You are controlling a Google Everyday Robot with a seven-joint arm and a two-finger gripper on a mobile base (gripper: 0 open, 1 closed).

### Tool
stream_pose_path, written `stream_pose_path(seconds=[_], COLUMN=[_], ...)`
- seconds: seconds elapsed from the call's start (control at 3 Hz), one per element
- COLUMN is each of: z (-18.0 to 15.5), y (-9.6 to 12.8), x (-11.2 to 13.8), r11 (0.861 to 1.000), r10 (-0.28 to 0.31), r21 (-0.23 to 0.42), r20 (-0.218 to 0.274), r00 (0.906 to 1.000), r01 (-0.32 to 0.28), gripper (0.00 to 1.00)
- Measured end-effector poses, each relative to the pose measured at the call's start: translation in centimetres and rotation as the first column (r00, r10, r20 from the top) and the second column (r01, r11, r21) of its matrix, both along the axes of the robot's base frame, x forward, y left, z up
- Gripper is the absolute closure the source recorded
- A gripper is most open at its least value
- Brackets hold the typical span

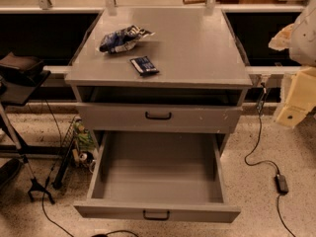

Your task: Place blue chip bag into middle drawer

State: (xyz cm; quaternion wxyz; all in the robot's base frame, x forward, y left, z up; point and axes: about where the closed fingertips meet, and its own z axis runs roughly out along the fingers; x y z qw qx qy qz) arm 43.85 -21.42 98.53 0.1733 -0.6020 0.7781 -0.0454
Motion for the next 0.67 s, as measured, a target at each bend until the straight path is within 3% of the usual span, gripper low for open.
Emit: stream_pose_path(seconds=[0.67], z=[0.50], y=[0.08], x=[-0.17], r11=[1.000], r10=[0.004], r21=[0.015], r20=[0.025], r00=[0.9997], r01=[-0.004], gripper=[0.00])
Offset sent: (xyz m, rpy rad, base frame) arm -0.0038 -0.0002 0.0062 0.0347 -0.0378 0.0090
